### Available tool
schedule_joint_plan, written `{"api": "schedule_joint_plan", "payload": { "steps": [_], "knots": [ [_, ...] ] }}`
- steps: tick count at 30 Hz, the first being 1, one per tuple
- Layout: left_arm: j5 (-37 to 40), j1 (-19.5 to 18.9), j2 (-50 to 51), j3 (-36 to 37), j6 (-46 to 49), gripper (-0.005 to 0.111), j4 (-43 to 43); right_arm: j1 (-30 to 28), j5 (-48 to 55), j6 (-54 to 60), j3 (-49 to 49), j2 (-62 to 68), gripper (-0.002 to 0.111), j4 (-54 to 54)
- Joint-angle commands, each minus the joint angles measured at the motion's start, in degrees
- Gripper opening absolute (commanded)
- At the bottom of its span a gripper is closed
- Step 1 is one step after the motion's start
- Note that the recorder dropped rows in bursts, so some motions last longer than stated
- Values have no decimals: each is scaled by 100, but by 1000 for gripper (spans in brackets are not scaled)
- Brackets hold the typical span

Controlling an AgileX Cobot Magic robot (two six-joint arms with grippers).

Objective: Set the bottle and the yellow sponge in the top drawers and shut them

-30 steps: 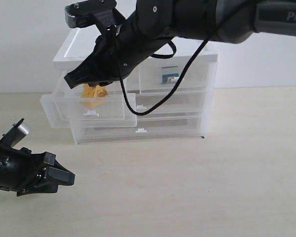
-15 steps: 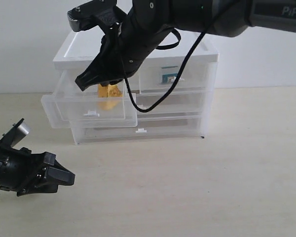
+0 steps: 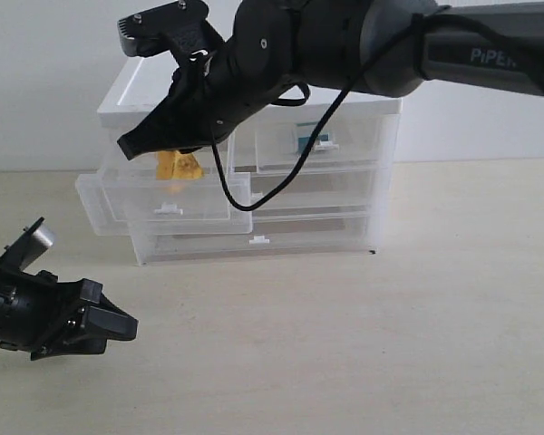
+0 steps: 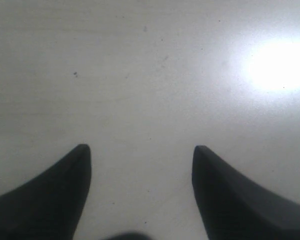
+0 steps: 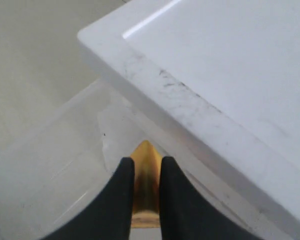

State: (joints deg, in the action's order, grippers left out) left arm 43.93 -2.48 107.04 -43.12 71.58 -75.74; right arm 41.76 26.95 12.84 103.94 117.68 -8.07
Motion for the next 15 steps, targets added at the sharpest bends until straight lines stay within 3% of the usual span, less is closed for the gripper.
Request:
{"api": "schedule_joint_plan", "payload": {
  "steps": [1,8,15],
  "knots": [
    [38,10,-43,18,65,56,-30,6,-7,-3,13,119,0,-29],
    [38,10,-43,18,65,56,-30,6,646,169,196,13,0,327],
    [38,10,-43,18,65,56,-30,6,1990,314,1105,-49,0,352]
  ]
}}
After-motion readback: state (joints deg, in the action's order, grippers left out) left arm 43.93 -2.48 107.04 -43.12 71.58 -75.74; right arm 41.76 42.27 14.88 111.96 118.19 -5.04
